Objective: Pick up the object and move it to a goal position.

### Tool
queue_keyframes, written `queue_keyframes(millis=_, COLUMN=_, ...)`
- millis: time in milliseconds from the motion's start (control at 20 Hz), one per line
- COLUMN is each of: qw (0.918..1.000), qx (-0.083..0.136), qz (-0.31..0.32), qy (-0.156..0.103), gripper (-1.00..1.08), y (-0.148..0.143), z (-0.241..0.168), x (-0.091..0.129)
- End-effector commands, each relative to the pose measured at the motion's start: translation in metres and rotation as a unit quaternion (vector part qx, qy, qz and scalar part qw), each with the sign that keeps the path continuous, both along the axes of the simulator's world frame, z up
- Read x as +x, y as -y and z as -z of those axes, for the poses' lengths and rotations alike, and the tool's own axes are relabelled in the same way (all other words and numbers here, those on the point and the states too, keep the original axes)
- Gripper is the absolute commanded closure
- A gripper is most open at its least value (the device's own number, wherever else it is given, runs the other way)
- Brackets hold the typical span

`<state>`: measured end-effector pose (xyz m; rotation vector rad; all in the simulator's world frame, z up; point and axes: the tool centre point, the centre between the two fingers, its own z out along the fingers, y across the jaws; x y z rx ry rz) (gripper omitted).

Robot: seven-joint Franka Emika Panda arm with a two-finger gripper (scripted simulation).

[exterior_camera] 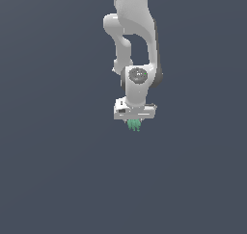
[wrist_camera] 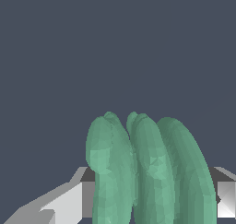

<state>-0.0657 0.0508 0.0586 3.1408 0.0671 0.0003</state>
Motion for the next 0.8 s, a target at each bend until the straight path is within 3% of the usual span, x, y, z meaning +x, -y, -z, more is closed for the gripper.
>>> queue_keyframes(millis=0, qw=1.0000, qx=0.000, qz=0.000, qy=0.000, gripper=1.08, y=-0.003, z=-0.004, x=0.000)
queue_keyframes(millis=350, qw=1.0000, qx=0.000, qz=0.000, qy=0.000, gripper=1.08, y=-0.033, z=-0.034, x=-0.001)
queue_keyframes(millis=750, qw=1.0000, qx=-0.001, qz=0.000, qy=0.000, gripper=1.08, y=-0.094, z=-0.098, x=-0.001)
